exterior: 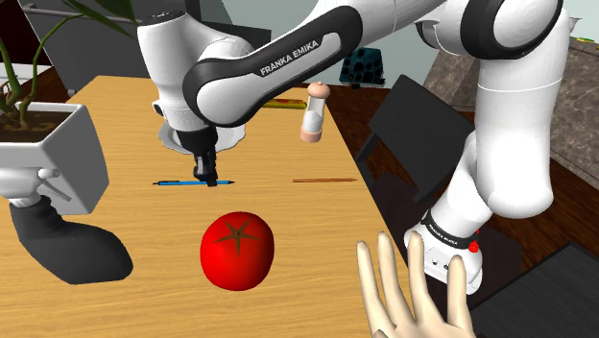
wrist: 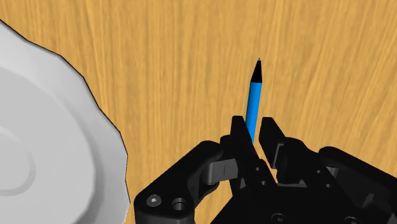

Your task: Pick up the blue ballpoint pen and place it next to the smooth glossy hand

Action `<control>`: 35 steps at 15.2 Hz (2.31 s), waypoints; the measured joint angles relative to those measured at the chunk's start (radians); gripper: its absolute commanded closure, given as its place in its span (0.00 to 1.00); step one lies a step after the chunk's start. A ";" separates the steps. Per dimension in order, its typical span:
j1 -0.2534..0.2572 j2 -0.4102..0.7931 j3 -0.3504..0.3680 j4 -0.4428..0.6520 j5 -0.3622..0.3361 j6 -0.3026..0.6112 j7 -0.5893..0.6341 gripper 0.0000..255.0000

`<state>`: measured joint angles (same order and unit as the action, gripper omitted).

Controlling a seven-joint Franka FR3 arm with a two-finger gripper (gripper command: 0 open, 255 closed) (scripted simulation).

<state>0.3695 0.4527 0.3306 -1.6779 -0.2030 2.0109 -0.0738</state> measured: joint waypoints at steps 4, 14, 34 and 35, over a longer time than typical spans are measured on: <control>0.000 0.000 0.000 0.000 0.000 0.000 0.000 1.00; -0.003 -0.030 0.006 0.037 0.013 -0.064 -0.011 1.00; 0.002 -0.086 0.019 0.229 0.040 -0.308 -0.037 1.00; 0.003 -0.083 0.019 0.246 0.039 -0.321 -0.038 1.00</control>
<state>0.3730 0.3701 0.3494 -1.4319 -0.1636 1.6895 -0.1119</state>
